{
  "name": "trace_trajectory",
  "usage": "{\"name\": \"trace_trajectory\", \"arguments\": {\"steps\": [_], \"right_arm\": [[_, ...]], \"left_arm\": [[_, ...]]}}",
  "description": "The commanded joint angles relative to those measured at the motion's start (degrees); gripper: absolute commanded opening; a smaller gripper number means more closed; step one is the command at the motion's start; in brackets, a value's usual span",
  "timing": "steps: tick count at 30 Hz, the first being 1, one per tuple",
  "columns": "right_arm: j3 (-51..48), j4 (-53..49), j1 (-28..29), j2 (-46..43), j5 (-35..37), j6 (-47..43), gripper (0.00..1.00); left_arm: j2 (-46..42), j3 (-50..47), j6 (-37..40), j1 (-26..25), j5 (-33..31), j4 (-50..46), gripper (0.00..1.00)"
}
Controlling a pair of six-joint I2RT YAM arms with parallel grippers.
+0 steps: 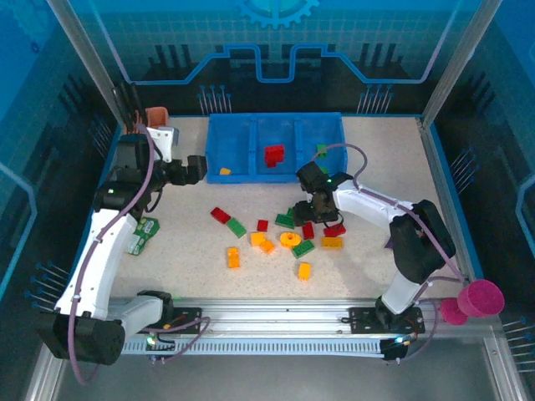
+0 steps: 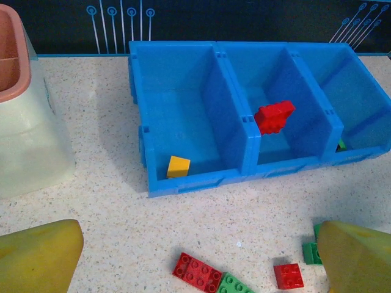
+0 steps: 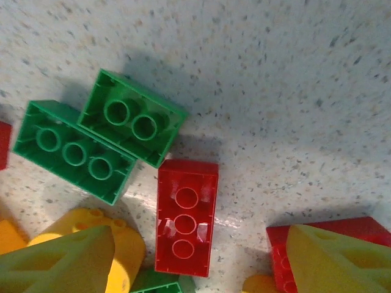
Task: Sort the legos into containers by color
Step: Pick up the lego from the center of the table, then place the lego in the container.
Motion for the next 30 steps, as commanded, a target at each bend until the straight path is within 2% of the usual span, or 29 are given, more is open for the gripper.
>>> {"name": "trace_trajectory", "arguments": {"steps": [1,7,12,17,23,30], "right_arm": [[-0.61,1.47,0.76,2.55,-1.50,1.94,0.75],[-0.99,3.03,1.41,7.00,-0.81,1.70,0.72],[-1.61,2.42,1.63,8.41,-0.05,1.38,0.51],[0.35,-0.33,1.03,6.55,1.58,-1.09,0.36],[13.41,-6.05,-2.15,4.47,3.86,-7.55,0.33],[34.02,-4.93,-5.24,14.66,1.31,-16.58,0.33]], "left_arm": [[0.54,0.30,-0.37,-0.27,1.11,0.61,1.00],[0.79,0.30,-0.20,-0.27,0.84,0.35,0.99],[1.05,0.30,-0.19,-0.27,0.79,0.35,0.99],[1.15,0.30,-0.10,-0.27,0.71,0.35,0.99],[1.21,0.38,0.05,-0.27,0.49,0.27,1.00],[1.23,-0.05,0.25,-0.23,0.00,0.79,0.99]]}}
